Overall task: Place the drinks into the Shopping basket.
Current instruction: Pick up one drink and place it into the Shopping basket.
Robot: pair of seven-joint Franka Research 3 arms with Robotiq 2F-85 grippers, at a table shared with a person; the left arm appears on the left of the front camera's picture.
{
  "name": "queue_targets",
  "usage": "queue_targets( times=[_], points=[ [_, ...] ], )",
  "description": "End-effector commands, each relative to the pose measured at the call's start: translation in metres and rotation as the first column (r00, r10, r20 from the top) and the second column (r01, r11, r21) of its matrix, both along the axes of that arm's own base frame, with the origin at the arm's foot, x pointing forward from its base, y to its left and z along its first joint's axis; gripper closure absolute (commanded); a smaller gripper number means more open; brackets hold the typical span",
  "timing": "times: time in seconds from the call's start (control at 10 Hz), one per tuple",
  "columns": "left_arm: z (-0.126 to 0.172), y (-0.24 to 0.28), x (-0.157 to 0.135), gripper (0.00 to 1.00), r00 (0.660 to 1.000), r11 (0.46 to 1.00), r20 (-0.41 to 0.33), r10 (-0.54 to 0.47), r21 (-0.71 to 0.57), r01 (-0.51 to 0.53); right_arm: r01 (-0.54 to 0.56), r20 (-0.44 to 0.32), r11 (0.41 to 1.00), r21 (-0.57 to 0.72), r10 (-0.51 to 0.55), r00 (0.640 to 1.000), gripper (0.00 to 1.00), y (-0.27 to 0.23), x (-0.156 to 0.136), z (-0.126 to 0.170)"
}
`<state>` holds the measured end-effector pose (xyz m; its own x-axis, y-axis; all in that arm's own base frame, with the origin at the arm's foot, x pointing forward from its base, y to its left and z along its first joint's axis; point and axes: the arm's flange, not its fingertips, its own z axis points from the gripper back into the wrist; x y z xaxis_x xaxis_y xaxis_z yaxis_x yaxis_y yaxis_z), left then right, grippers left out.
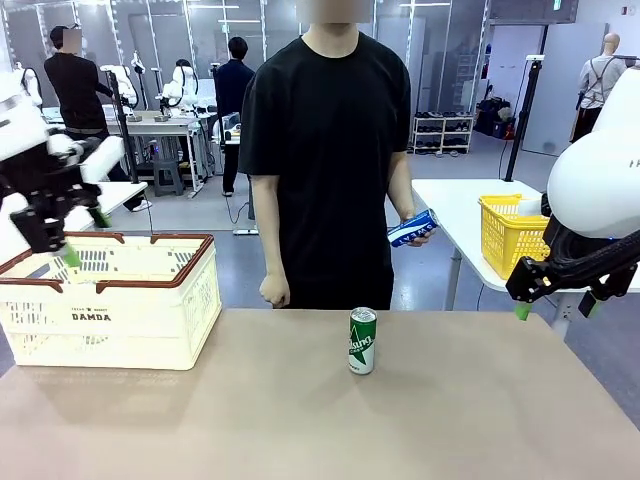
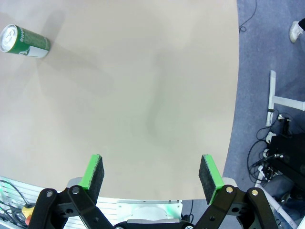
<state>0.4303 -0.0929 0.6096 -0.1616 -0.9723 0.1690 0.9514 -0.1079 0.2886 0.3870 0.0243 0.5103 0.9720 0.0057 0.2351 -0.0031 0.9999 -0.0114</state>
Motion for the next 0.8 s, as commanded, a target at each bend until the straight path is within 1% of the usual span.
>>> queue_targets(
  times=[0.0, 0.2, 0.4, 0.6, 0.7],
  points=[
    [0.005, -0.046, 0.025, 0.00, 0.998, 0.998, -0.010, -0.057, 0.025, 0.057, -0.001, 0.001, 1.000, -0.004, 0.001, 1.000, 0.00, -0.002, 0.000, 0.001],
    [0.008, -0.119, 0.035, 0.00, 0.996, 0.996, -0.058, -0.067, 0.058, 0.070, -0.001, 0.001, 1.000, -0.004, 0.001, 1.000, 0.00, -0.002, 0.000, 0.001],
    [0.004, -0.161, 0.041, 0.00, 0.995, 0.995, -0.083, -0.060, 0.076, 0.066, -0.001, 0.001, 1.000, -0.004, 0.001, 1.000, 0.00, -0.002, 0.000, 0.001],
    [-0.002, -0.183, 0.044, 0.00, 0.991, 0.993, -0.108, -0.078, 0.076, 0.086, -0.001, 0.001, 1.000, -0.004, 0.001, 1.000, 0.00, -0.002, 0.000, 0.001],
    [-0.004, -0.179, 0.043, 0.00, 0.986, 0.990, -0.121, -0.114, 0.074, 0.123, -0.001, 0.001, 1.000, -0.004, 0.001, 1.000, 0.00, -0.002, 0.000, 0.001]
  ],
)
